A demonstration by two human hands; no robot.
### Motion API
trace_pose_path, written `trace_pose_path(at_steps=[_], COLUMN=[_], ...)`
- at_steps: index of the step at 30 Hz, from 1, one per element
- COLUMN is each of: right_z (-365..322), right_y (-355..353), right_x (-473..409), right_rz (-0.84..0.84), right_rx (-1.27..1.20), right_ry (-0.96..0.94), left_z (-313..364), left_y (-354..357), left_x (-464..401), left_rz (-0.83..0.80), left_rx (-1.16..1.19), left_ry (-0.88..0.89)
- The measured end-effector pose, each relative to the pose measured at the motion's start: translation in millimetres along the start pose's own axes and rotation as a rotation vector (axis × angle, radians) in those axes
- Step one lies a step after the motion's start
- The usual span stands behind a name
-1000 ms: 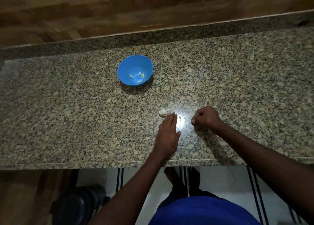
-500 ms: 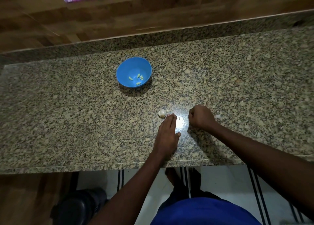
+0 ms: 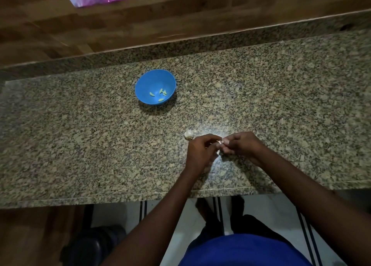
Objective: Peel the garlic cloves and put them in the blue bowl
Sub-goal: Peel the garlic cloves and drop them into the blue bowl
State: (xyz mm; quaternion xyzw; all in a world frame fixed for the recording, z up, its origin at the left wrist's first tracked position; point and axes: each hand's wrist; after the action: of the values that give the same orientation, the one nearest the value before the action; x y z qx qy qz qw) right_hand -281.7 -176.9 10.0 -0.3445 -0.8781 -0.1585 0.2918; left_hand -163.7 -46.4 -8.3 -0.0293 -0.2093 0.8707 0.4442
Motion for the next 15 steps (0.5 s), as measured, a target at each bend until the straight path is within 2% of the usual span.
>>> trace_pose_path(at_steps=[4, 8, 13, 15], right_z=[-4, -5, -14, -18], right_y=[-4, -14, -26, -29], right_x=[1, 2, -2, -5], right_rz=[0.018, 0.002, -0.154, -0.186], right_rx=[-0.064, 0.262, 0.595, 0.647], right_ry=[-0.002, -0.171, -0.273, -0.29], left_z=[17, 22, 29, 32], left_y=[6, 13, 17, 18], left_x=[-7, -10, -13, -14], left_rz=[-0.012, -0.029, -0.021, -0.038], left_rx=[0.151, 0.307, 0.293, 0.304], left_ry=[-0.086, -0.219, -0.253, -0.256])
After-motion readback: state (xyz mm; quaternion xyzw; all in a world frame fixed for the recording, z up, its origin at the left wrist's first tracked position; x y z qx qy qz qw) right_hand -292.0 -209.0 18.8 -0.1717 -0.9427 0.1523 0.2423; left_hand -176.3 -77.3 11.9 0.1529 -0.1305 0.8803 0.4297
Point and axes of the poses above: each hand's wrist, its own x-axis away from the middle knuckle, its own y-axis out of the palm, z = x × y, and after that the axes turned 1 degree about -y, right-handed
